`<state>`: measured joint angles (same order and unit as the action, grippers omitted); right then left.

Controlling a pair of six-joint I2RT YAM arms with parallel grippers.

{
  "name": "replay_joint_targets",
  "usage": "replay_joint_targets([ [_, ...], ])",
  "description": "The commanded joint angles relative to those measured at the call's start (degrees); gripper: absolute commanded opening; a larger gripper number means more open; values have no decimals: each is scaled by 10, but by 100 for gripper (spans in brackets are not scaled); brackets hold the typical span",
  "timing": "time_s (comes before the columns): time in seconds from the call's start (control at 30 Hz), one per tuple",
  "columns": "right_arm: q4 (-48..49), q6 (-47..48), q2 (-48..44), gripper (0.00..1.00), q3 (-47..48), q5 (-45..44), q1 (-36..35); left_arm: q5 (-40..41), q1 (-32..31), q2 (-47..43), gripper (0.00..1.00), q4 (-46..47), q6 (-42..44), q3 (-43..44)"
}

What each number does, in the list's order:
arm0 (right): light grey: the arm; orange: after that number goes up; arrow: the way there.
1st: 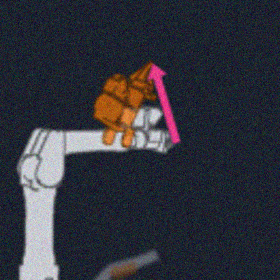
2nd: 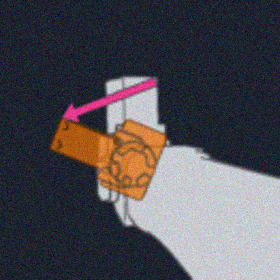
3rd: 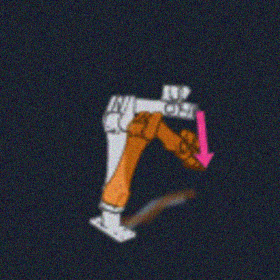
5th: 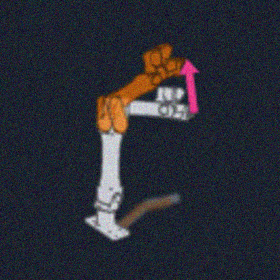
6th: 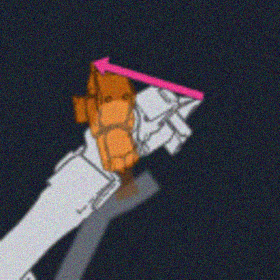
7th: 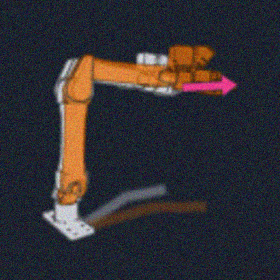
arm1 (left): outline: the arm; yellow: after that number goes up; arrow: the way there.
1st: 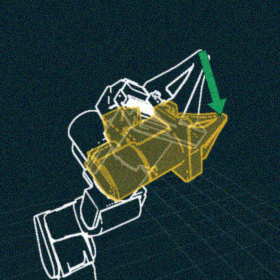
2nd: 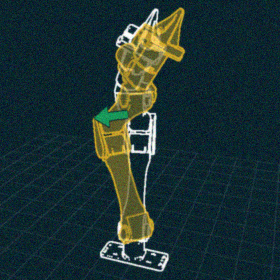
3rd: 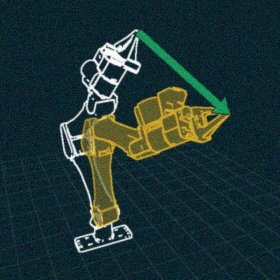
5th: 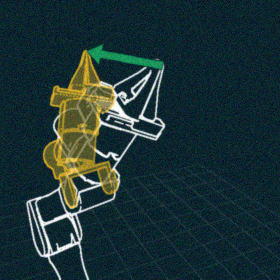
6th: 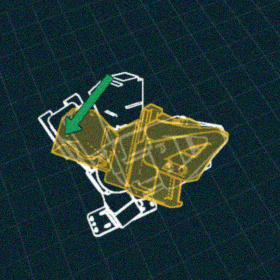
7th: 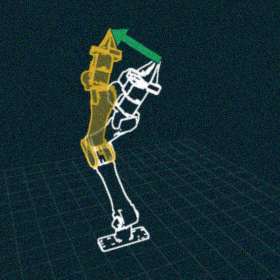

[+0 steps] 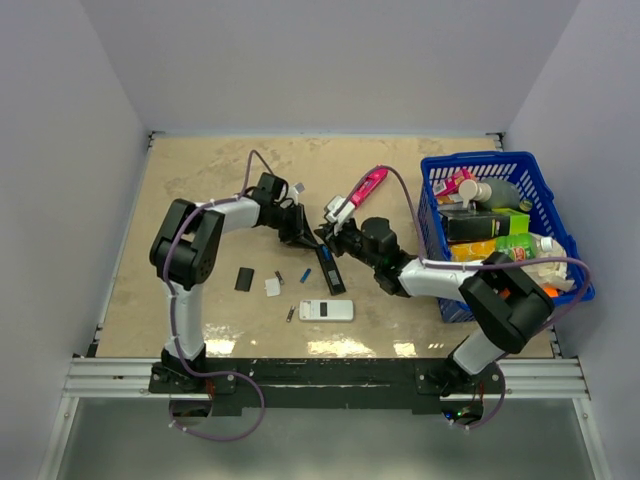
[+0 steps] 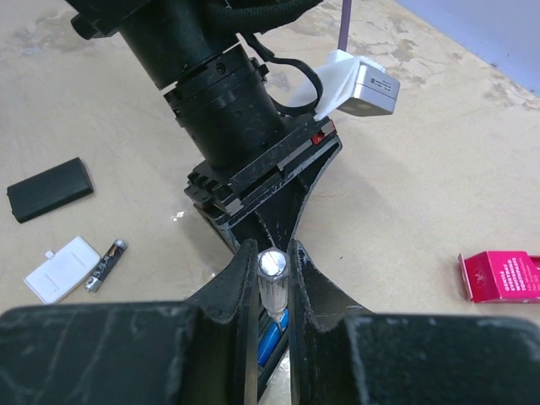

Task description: Unload the batteries from the remote control

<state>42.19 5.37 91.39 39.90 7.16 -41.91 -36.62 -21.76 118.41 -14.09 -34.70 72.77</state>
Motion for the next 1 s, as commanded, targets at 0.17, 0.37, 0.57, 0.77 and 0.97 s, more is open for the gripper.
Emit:
replay_joint_targets([
  [0.17,-75,-103,19,0,-27,-73,-6,25,-3,35,15,-26,24,18],
  [0.37,-14,-213,30,0,-58,4,54,37,-2,25,15,-27,26,-3],
  [0.57,7,-227,20,0,-74,29,80,41,-4,14,15,-13,19,-32],
  [0.77,23,-258,47,0,-65,79,114,49,-5,10,15,-9,14,-44],
  [0.97,37,-277,68,0,-60,123,140,53,-7,9,15,-12,14,-47],
])
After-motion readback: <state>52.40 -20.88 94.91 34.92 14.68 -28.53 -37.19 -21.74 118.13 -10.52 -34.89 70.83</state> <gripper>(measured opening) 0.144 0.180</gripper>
